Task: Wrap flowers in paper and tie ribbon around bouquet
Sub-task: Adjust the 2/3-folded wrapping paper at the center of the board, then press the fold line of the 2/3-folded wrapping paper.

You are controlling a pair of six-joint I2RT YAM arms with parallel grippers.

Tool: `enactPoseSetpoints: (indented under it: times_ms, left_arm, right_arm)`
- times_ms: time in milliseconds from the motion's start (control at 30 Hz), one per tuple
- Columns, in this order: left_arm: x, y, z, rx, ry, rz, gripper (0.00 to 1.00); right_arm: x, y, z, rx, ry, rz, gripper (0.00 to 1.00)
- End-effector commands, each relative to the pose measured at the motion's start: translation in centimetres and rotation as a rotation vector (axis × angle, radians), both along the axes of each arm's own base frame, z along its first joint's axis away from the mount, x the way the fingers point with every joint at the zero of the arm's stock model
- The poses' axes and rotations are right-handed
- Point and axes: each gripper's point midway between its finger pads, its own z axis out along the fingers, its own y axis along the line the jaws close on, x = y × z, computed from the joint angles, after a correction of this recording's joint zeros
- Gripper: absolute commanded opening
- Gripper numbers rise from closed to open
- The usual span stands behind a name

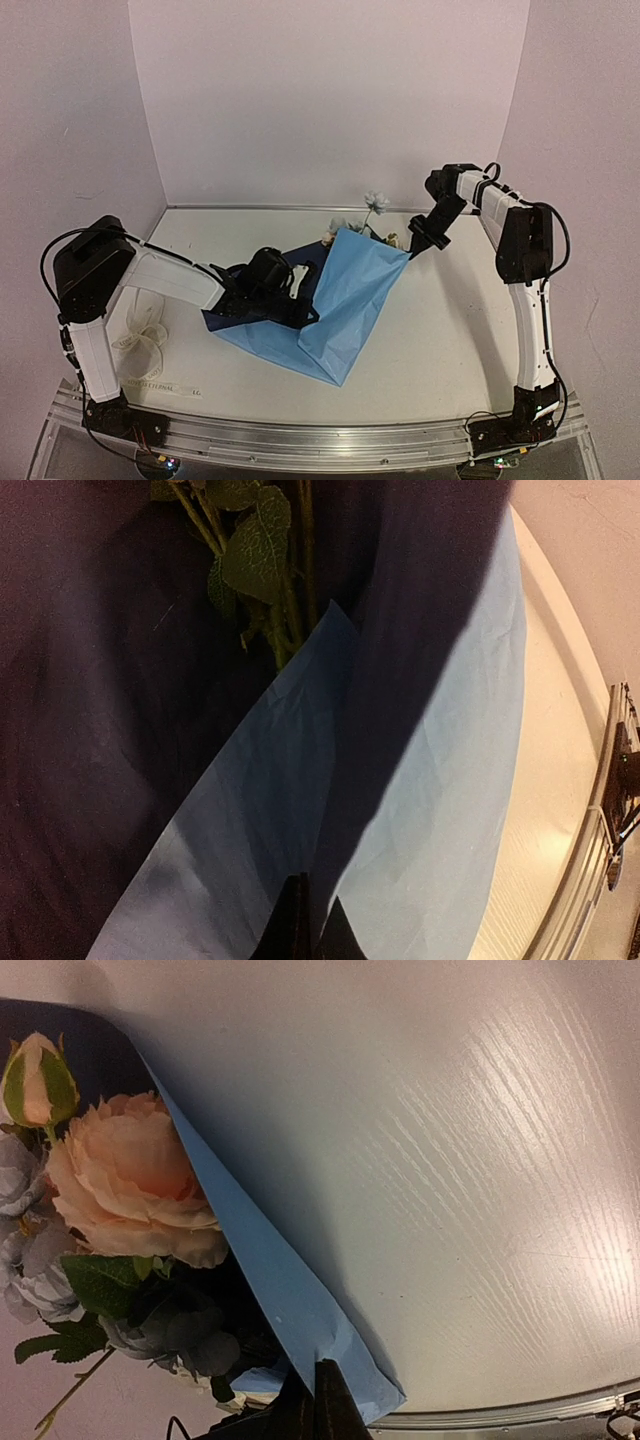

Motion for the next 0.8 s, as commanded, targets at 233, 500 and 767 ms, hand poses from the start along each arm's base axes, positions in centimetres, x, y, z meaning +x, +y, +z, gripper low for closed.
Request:
enactPoseSetpoints:
  times_ms: [233,500,767]
  left_arm:
    - [1.7,0.6,0.7,0.001,-0.021,0.041,0.00]
    - [2.1,0.8,-0.2,-0.010,0.021,0.056,0.00]
    - [2.2,2.0,-0.5,-0.034,0.043,0.087,0.00]
  right_arm:
    - [-3.0,-1.8,3.5,-0.044,-0.060,0.149,0.49]
    - [-7.3,-0.5,5.5,-0.024,-0.148,0.222,0.52]
    - [-7.4,-0.3,5.7,-0.016,-0.212,0.201,0.64]
